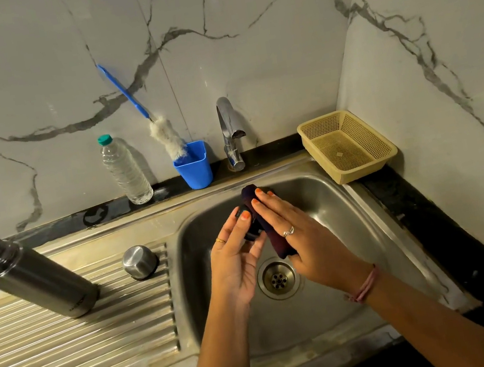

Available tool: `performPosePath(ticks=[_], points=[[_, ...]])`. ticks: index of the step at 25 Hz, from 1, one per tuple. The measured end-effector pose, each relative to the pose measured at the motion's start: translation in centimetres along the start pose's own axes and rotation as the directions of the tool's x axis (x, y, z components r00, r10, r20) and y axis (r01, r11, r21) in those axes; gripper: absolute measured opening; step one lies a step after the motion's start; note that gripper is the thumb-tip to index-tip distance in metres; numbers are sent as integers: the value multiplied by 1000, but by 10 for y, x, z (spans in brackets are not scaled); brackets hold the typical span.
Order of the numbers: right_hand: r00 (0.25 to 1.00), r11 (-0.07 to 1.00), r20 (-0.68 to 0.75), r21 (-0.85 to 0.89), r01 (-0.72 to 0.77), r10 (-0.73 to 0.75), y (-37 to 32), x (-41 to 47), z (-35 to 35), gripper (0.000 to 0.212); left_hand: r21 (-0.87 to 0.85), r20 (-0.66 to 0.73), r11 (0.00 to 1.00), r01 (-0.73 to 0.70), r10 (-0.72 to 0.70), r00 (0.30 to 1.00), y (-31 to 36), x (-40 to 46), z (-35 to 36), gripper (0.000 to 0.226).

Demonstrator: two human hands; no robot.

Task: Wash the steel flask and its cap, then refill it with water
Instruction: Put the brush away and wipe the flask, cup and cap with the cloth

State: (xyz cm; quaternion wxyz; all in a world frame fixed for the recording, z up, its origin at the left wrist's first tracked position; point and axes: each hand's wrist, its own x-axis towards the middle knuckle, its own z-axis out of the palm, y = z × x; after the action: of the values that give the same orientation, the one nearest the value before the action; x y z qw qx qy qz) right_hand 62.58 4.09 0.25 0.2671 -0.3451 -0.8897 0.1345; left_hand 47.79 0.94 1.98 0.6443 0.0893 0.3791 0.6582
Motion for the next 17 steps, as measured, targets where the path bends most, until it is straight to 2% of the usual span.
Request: performPosePath(ticks=[2, 6, 8, 10, 13, 15, 17], points=[[999, 999, -49, 30, -17, 19, 4, -4, 6, 85, -45, 36, 999, 30, -29, 999, -1, -3, 1, 56], [994, 936, 34, 332, -113, 108, 9, 10, -10, 82, 20, 70, 998, 66, -67, 995, 1, -5, 2, 47], [996, 958, 70, 278, -71, 54, 8, 20, -21, 78, 73, 48, 996, 52, -56, 997, 1, -3, 4, 42], [998, 995, 57, 95, 13, -19, 3, 24, -23, 78, 55, 35, 998, 33, -35, 999, -1, -2, 7, 40], [996, 995, -52, -69, 73, -77, -2, 15, -14, 75, -25, 70, 999, 22, -20, 997, -2, -1, 8, 40], [994, 999, -103, 1, 43, -43, 1, 5, -5, 76, -59, 107, 997, 45, -38, 994, -1, -2, 8, 37], [995, 988, -89, 150, -35, 49, 7, 4, -6, 81, -54, 124, 996, 72, -65, 990, -2, -3, 6, 37]])
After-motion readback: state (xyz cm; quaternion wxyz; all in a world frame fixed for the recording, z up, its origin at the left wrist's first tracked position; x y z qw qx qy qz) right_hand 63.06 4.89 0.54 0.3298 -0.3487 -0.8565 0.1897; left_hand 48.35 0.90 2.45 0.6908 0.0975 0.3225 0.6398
